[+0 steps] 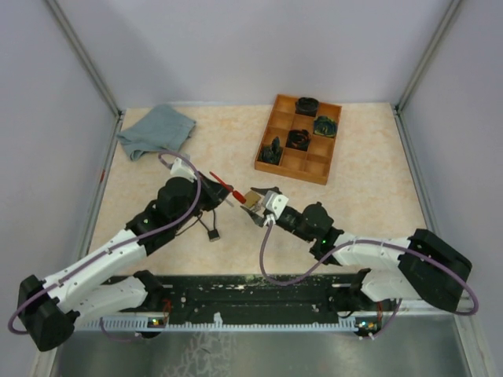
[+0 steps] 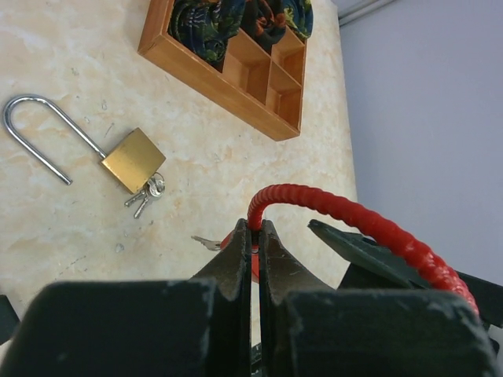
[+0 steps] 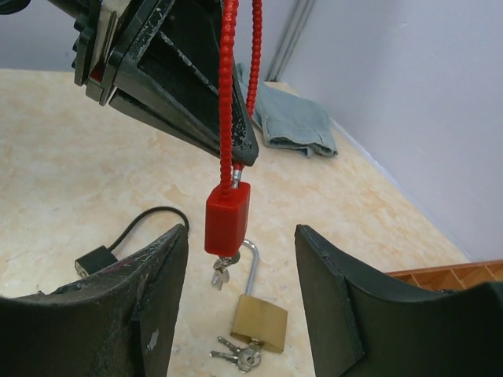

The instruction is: Unlock with the key

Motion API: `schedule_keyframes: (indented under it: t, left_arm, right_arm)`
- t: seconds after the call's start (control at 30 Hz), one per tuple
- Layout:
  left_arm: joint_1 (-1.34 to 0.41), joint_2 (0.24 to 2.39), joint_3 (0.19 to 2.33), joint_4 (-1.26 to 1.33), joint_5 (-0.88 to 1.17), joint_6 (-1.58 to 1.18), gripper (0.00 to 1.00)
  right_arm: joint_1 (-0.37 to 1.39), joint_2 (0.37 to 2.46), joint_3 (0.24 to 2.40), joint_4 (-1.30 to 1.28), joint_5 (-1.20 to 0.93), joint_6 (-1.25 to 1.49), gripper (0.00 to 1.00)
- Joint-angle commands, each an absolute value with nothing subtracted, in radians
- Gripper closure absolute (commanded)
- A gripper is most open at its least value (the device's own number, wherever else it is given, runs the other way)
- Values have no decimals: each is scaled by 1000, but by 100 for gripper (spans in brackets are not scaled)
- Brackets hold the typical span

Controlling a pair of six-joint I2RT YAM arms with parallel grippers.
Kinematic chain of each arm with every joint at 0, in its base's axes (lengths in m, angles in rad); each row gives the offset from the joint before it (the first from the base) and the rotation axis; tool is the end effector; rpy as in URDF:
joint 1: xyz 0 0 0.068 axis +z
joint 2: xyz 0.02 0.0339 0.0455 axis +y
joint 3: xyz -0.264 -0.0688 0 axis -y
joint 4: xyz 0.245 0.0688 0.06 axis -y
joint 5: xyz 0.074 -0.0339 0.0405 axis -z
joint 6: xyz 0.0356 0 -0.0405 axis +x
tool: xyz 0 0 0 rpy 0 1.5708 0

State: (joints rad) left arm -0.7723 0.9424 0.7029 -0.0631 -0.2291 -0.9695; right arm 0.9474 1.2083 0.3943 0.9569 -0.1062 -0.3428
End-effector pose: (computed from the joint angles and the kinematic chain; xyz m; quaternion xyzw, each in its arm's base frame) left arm 0.1638 -0.1483 0.2949 -0.1462 0.7898 -0.3909 0.4496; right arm 0.1408 0.2023 0.2390 -0.4252 0.4984 0.2579 0.7101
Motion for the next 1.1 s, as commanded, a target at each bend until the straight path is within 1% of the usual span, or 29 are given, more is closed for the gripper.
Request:
schedule_keyframes:
  t: [0.0, 0.13, 0.2, 0.27, 0.3, 0.37, 0.43, 0.53, 0.8, 0.9, 1.07]
  left_arm:
    - [-782, 941, 722, -49, -248, -1009, 100]
    - [-786, 943, 715, -41, -241, -1021, 100]
    - [-788, 945, 715, -40, -239, -1023, 100]
    - [-791, 945, 712, -40, -238, -1027, 100]
    - [-793, 945, 711, -37, -238, -1026, 100]
    - [-798, 950, 712, -38, -243, -1019, 100]
    - [-808, 961, 717, -38, -252, -1003, 100]
    - [-841, 984, 743, -45, -291, -958, 100]
    - [-1017, 1037, 872, -130, -561, -780, 100]
    - [-1032, 1031, 890, -159, -627, -761, 100]
    - [-1021, 966, 837, -190, -778, -799, 100]
  right_arm:
    - [966, 1275, 454, 1078, -103, -361, 44]
    - [968, 1334, 475, 1101, -100, -354, 45]
    - [971, 1353, 482, 1108, -93, -351, 47]
    - [971, 1367, 494, 1103, -86, -350, 51]
    - [972, 1372, 500, 1096, -82, -351, 55]
    - [971, 1378, 510, 1086, -76, -346, 67]
    - [972, 1374, 528, 1042, -75, -339, 83]
    - [971, 1364, 575, 920, -75, -319, 100]
    - [972, 1393, 764, 429, -82, -255, 100]
    - [971, 1394, 777, 348, -73, -221, 100]
    - [971, 1366, 766, 247, -71, -194, 100]
